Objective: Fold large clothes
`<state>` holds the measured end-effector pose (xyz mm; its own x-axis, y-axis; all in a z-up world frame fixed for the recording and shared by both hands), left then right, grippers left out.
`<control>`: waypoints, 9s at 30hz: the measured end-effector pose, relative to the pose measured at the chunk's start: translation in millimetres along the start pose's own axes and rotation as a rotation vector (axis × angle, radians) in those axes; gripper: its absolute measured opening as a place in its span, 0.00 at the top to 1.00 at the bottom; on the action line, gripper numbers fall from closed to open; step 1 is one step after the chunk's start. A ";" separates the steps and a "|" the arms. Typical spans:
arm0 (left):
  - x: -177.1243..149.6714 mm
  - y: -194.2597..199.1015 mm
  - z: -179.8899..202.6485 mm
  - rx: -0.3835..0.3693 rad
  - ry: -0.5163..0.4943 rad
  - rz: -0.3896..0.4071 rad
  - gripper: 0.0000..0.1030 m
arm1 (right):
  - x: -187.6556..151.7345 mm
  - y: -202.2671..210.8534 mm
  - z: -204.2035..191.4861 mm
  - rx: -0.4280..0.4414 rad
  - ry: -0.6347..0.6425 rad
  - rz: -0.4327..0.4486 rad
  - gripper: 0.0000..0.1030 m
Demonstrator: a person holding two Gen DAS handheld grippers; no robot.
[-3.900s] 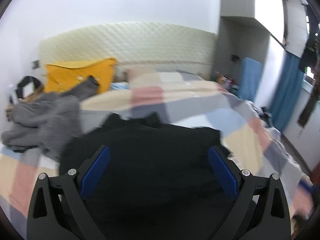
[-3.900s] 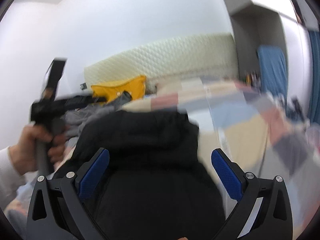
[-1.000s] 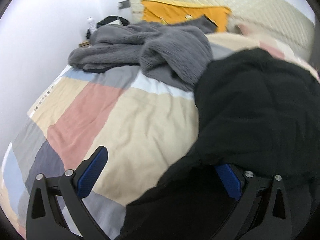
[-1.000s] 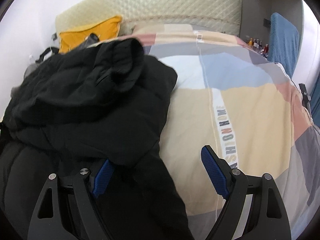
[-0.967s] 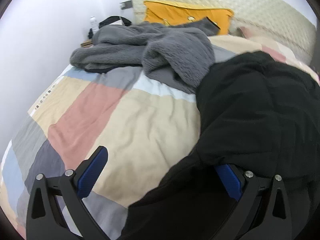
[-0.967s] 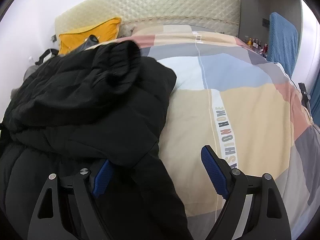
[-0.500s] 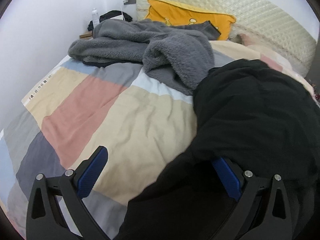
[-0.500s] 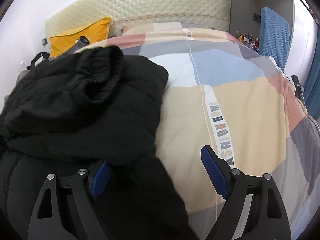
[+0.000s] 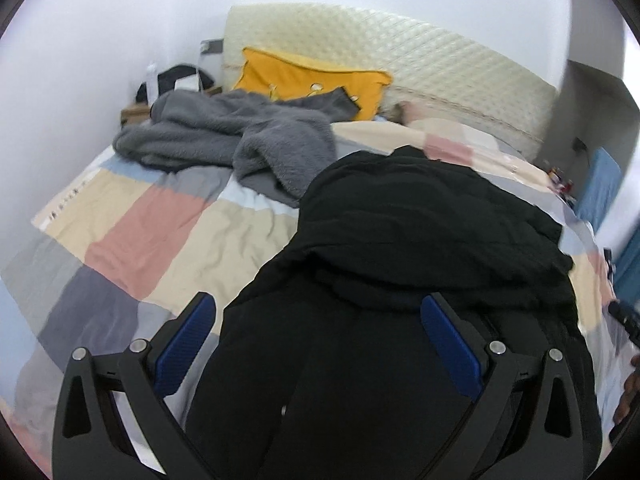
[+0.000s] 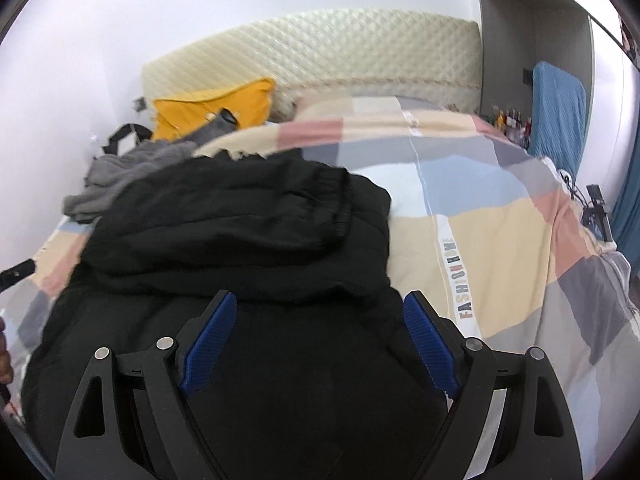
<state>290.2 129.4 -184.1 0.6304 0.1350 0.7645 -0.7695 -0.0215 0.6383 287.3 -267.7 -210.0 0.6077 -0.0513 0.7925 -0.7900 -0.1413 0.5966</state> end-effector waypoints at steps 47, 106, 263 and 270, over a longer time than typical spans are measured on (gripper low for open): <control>-34.6 107.2 -233.8 -0.317 0.302 -0.352 0.01 | -84.8 83.0 110.4 0.298 -0.285 -0.408 0.23; -71.5 29.3 -98.0 -0.648 0.377 -0.806 0.90 | -92.9 45.5 54.2 0.541 -0.141 -0.723 0.92; 26.8 -58.5 113.1 -0.050 -0.262 -0.150 0.23 | 24.8 -72.8 -55.8 0.144 0.010 -0.111 0.23; 26.7 -86.4 107.4 -0.056 -0.244 -0.165 0.21 | 36.5 -108.9 -51.1 0.178 -0.019 -0.142 0.20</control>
<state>384.6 28.4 -209.2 0.7482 -0.1105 0.6542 -0.6548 0.0362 0.7549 391.3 -203.6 -239.6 0.7144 -0.0364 0.6987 -0.6706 -0.3205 0.6690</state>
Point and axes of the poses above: each gripper's, at about its wrist camera, not at the fingertips, and y roughly against the way its jaws point, z to its right, x to its top, the point moved 2 cm from there along -y, roughly the way its jaws point, and after that the axes turned 1 degree about x, right-handed, at the moved point
